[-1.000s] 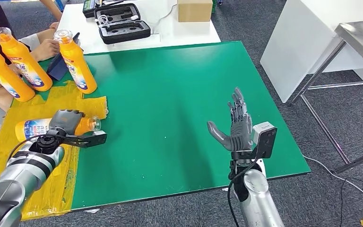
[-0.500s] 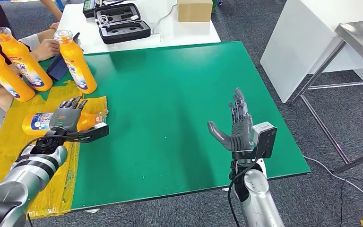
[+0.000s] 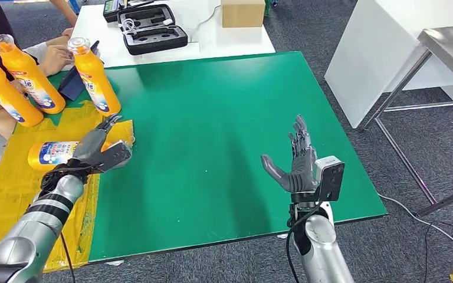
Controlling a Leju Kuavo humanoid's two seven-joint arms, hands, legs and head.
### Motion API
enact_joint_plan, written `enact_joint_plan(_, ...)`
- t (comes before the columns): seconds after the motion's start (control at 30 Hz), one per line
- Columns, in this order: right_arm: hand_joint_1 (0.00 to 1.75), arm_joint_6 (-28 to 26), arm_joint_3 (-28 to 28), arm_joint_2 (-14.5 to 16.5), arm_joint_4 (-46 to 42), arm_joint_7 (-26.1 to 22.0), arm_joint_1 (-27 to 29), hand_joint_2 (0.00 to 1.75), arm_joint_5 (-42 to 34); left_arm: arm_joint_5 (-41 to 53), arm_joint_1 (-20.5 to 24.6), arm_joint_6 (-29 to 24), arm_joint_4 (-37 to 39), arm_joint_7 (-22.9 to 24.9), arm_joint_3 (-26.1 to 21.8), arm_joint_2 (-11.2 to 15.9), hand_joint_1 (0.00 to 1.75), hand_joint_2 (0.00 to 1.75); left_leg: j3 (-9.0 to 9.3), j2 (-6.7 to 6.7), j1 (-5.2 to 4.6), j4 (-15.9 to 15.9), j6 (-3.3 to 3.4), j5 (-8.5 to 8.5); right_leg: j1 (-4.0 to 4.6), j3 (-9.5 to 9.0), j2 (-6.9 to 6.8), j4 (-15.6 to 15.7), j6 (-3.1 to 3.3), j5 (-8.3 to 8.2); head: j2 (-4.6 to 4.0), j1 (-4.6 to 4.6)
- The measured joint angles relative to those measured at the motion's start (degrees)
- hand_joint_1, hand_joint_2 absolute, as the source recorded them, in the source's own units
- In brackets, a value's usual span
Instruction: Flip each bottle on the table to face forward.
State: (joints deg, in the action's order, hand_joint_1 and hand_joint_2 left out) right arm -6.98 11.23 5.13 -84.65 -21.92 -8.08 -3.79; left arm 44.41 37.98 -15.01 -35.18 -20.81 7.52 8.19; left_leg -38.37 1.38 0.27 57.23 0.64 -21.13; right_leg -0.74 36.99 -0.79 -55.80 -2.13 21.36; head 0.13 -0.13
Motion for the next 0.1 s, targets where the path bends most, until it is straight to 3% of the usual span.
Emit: enact_joint_plan(0.1, 0.0, -0.2, 0.0, -0.1, 0.1, -0.1, 0.1, 1.75, 0.2, -1.7, -0.8, 1.5, -1.7, -0.9, -0.7, 0.0, 0.0, 1.75, 0.0, 0.0, 0.0, 0.0, 0.0, 0.0, 0.01, -0.01, 0.0, 0.0, 0.0, 0.0, 0.0, 0.0)
